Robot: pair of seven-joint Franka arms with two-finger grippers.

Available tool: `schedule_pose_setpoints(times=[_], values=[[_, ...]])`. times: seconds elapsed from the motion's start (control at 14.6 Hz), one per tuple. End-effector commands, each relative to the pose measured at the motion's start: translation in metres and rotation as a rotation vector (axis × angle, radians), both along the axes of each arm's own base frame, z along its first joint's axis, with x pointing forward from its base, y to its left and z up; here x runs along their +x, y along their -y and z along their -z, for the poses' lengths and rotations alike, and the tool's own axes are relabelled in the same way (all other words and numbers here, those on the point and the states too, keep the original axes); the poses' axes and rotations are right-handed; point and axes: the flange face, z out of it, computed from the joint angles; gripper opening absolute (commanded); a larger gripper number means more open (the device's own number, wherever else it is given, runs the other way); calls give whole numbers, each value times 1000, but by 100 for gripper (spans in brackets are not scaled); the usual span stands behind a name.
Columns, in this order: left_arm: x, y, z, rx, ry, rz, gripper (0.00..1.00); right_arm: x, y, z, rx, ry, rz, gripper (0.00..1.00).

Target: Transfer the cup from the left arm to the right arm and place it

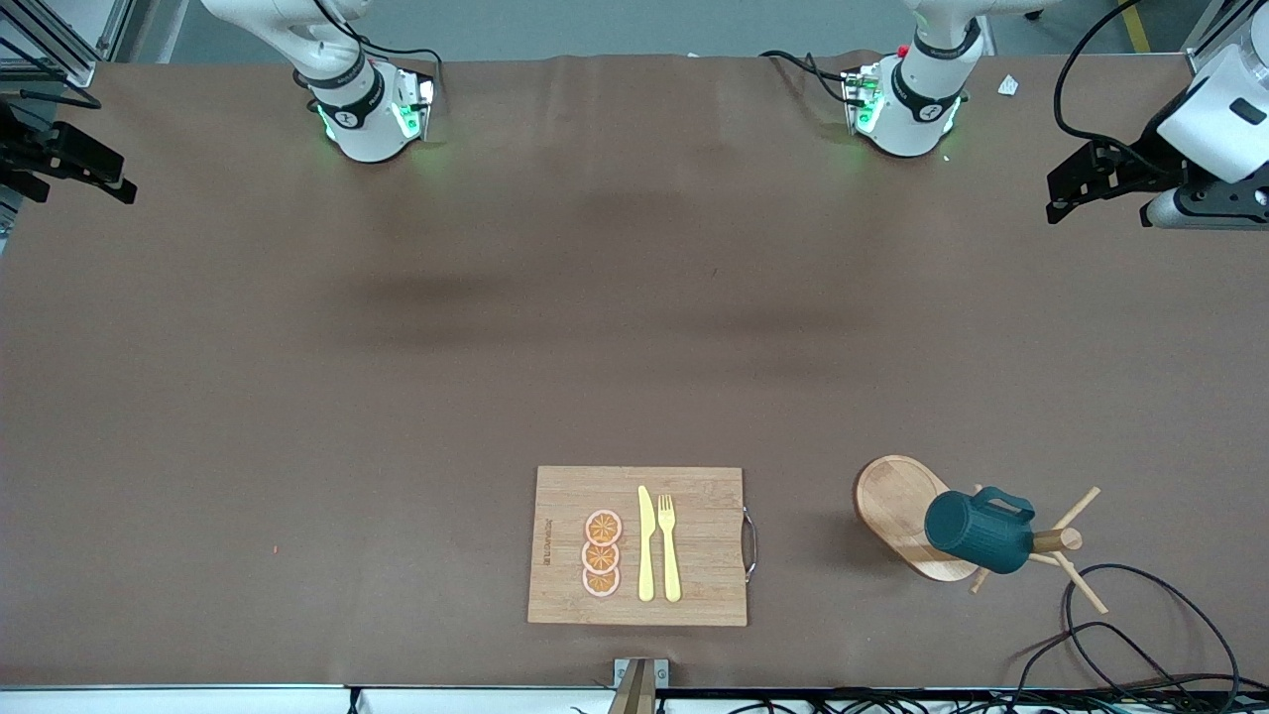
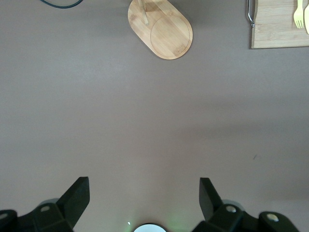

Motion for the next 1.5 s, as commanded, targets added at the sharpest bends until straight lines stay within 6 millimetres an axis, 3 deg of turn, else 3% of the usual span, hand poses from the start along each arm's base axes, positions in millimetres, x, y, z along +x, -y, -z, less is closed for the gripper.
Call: schedule_pose_setpoints(times=[0.0,0.34,0.75,1.23,1.44], values=[[2,-1,-4,-7,-5,-4,100,-5,-2,-4,-13,8,-14,100],[18,-14,-2,-5,-5,-10,100,-6,-1,-4,-13,7,-11,100],[44,-28,30,-19,-47,-94,100,-6,-1,-4,-13,8,-11,100],[85,-29,69,-151,-29,-555,100,-6,-1,-4,-13,8,-11,100],[109,-25,95,-200,-20,-736,100,-6,-1,-4,-13,8,-11,100]])
